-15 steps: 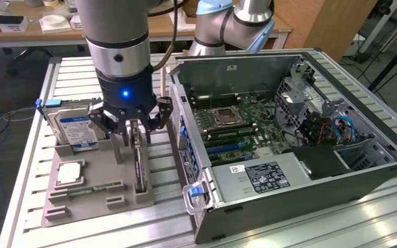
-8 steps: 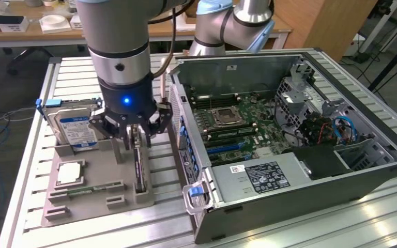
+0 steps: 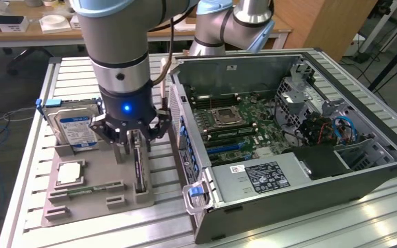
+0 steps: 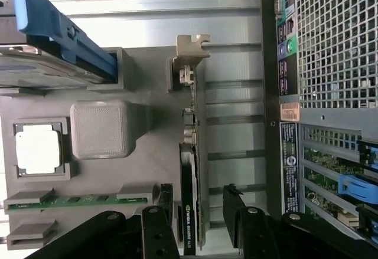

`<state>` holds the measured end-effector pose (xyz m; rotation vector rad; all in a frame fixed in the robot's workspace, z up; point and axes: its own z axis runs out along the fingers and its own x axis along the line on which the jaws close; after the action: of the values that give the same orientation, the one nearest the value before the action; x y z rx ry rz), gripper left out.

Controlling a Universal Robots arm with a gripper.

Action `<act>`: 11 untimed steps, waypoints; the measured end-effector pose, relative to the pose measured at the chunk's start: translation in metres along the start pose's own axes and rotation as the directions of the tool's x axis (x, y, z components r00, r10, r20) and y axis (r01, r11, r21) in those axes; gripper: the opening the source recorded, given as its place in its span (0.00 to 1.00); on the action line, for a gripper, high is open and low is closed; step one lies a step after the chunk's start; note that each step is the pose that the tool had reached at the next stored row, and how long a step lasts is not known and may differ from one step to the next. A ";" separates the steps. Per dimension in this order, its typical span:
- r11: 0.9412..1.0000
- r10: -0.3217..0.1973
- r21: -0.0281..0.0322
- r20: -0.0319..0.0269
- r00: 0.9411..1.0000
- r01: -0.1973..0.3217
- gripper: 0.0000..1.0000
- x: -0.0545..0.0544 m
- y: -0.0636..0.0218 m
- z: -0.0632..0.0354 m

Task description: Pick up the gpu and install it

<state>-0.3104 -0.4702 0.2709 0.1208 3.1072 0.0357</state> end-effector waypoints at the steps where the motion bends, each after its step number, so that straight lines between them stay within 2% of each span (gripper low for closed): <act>1: 1.000 0.000 0.000 0.000 1.000 0.000 0.47 0.000 -0.0001 0.0016; 11: 1.000 0.000 0.000 -0.001 1.000 0.000 0.47 0.003 -0.0023 0.0121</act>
<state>-0.3130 -0.4720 0.2587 0.1215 3.1084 0.0356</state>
